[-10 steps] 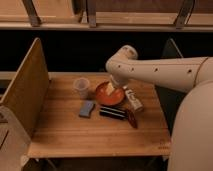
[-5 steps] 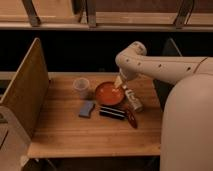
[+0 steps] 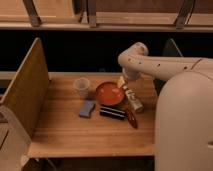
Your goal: Stand the bottle upright
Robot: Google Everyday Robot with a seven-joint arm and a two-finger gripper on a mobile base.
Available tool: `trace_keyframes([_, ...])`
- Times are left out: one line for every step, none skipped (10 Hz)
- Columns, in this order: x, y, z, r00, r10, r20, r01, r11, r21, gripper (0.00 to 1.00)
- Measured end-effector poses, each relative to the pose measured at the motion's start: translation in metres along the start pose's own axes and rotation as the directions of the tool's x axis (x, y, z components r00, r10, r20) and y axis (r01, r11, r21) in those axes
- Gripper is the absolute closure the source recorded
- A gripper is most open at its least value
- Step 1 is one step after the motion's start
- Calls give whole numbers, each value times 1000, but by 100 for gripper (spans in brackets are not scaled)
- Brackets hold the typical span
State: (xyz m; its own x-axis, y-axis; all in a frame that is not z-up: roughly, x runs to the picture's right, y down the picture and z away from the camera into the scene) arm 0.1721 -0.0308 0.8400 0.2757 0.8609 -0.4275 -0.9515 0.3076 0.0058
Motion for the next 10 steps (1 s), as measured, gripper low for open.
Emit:
trace_keyframes([1, -23, 16, 998, 53, -35, -52, 998, 18, 20])
trace_keyframes([-2, -32, 26, 996, 70, -50, -69, 997, 24, 20])
trace_keyframes([-7, -40, 38, 994, 86, -68, -84, 996, 31, 20])
trace_keyframes([-12, -44, 48, 992, 97, -83, -95, 995, 32, 20])
trace_keyframes([-13, -49, 60, 988, 114, -106, -111, 993, 32, 20])
trace_keyframes([-14, -52, 67, 985, 126, -120, -123, 992, 33, 20])
trace_keyframes([-16, -55, 75, 982, 137, -132, -134, 990, 31, 20])
trace_keyframes([-17, -56, 78, 981, 141, -135, -138, 990, 31, 20])
trace_keyframes([-17, -56, 78, 980, 142, -137, -139, 990, 31, 20])
trace_keyframes([-16, -56, 78, 980, 142, -138, -139, 990, 31, 20])
